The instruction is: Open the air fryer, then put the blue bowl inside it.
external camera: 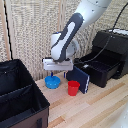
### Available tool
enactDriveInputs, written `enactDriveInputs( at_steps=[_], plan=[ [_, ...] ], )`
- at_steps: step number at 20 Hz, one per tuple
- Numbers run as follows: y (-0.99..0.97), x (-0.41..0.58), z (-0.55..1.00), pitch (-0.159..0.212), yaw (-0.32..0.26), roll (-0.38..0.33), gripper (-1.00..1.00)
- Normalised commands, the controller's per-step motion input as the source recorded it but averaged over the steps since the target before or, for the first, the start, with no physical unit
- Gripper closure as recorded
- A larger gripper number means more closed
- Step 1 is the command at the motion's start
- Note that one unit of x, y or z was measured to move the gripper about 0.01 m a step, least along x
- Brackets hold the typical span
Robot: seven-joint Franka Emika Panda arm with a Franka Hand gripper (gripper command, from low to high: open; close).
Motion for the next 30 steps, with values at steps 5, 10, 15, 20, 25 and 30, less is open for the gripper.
enactDriveInputs(
  at_steps=[5, 10, 15, 20, 25, 30],
  plan=[
    [0.12, 0.033, -0.22, -0.054, -0.113, -0.019, 1.0],
    [0.02, 0.025, -0.17, -0.022, -0.041, -0.016, 1.0],
    [0.05, 0.0, -0.06, 0.0, 0.0, 0.0, 1.0],
    [0.08, 0.025, -0.03, 0.013, 0.028, -0.001, 1.0],
    [0.09, 0.155, 0.01, 0.042, 0.0, 0.0, 1.0],
    [0.03, 0.213, 0.53, 0.028, -0.005, 0.031, 1.0]
  ],
)
